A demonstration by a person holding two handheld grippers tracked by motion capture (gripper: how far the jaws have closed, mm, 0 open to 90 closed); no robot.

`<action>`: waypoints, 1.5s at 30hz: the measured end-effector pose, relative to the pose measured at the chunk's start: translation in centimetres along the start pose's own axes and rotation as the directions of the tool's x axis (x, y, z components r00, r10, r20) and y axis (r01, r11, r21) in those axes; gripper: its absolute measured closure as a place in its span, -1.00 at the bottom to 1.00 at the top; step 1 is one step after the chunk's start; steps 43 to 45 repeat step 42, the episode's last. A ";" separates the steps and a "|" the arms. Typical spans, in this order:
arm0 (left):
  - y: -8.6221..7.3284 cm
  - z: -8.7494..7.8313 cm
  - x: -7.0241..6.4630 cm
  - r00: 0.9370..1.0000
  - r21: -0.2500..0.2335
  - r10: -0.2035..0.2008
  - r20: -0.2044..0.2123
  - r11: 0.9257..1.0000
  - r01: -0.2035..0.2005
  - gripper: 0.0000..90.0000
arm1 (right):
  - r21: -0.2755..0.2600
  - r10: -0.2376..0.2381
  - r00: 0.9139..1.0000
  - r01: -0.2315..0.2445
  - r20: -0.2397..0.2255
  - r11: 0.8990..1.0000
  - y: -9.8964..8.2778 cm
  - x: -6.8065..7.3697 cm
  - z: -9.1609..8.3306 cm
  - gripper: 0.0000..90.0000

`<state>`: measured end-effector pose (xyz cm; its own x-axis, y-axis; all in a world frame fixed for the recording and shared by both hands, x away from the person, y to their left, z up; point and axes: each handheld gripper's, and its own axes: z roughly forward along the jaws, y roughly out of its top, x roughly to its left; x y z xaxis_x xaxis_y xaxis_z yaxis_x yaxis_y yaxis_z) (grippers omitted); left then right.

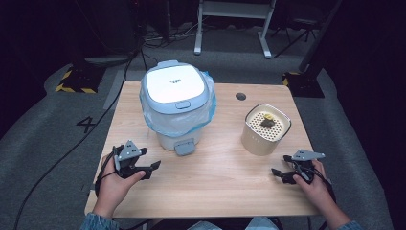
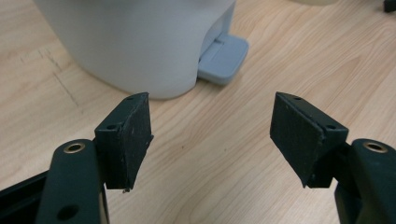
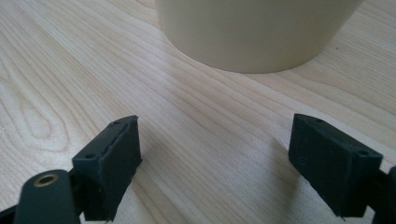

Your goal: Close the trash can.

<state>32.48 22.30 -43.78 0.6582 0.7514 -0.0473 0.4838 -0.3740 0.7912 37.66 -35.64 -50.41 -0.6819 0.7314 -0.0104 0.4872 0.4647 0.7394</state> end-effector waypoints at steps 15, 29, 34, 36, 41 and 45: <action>-3.6 2.2 1.0 0.998 0.119 -0.063 -0.028 0.991 0.066 -0.40 | 0.000 0.000 1.000 0.000 0.000 1.000 0.0 0.0 0.0 -0.62; -5.1 4.1 1.3 0.998 0.151 -0.005 -0.068 0.988 0.016 -0.66 | 0.000 0.001 1.000 -0.001 0.000 1.000 0.0 0.0 0.0 -0.62; -5.1 4.3 1.4 0.997 0.153 -0.009 -0.070 0.988 0.019 -0.69 | 0.005 0.009 1.000 -0.009 0.011 1.000 0.0 0.0 0.0 -0.68; -5.1 4.3 1.4 0.997 0.153 -0.012 -0.070 0.988 0.023 -0.70 | 0.008 0.016 1.000 -0.016 0.018 1.000 0.0 0.0 0.1 -0.71; -5.1 4.2 1.0 0.995 0.152 -0.034 -0.097 0.987 0.048 -0.71 | 0.011 0.026 0.999 -0.026 0.027 1.000 0.0 0.1 0.1 -0.73; -5.1 4.2 1.0 0.994 0.151 -0.037 -0.102 0.987 0.052 -0.70 | 0.011 0.025 0.999 -0.026 0.027 1.000 0.0 0.1 0.1 -0.73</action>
